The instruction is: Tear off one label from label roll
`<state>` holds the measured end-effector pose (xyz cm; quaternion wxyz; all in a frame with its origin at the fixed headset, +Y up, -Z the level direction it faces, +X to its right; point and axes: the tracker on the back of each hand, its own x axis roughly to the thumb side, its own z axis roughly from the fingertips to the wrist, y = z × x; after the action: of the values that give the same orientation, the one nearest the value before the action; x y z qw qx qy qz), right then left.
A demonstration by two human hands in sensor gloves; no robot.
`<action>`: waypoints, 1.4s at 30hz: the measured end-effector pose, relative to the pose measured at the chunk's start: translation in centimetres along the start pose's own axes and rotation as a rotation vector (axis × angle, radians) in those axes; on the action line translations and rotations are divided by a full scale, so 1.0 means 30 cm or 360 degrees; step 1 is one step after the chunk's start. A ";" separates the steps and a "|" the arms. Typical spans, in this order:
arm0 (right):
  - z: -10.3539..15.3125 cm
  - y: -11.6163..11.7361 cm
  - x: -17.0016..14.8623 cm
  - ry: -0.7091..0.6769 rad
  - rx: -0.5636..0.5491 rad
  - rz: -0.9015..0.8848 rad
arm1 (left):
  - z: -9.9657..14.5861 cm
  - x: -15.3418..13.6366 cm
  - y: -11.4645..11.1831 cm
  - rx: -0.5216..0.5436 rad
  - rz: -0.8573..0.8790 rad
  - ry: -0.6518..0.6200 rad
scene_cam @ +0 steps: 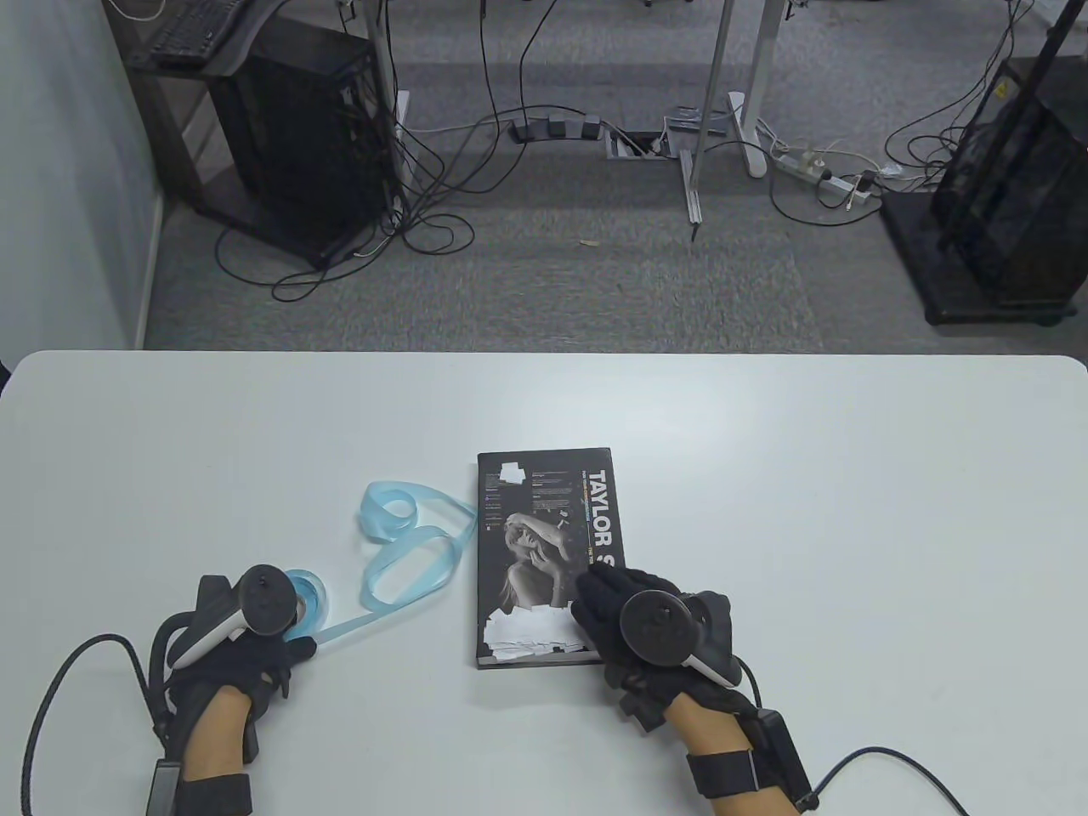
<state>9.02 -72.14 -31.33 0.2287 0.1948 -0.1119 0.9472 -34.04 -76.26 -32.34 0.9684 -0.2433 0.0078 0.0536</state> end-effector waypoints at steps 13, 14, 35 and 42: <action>0.001 0.000 -0.005 0.0030 0.0033 0.0014 | 0.132 0.166 0.096 0.0454 -0.0041 -0.0396; 0.001 0.001 -0.005 0.0031 0.0042 0.0019 | 0.141 0.194 0.094 0.0489 -0.0036 -0.0472; 0.019 0.082 -0.008 0.0107 0.0446 0.0029 | 0.152 0.626 -0.152 0.0036 -0.0323 -0.1079; 0.028 0.152 0.011 0.0102 0.0659 0.0078 | 0.156 0.666 -0.189 -0.0042 -0.0363 -0.1094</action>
<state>6.86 -76.23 -31.00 0.1642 0.2047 0.0876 0.9610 -13.61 -77.03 -26.38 0.9111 -0.2228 -0.3460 0.0240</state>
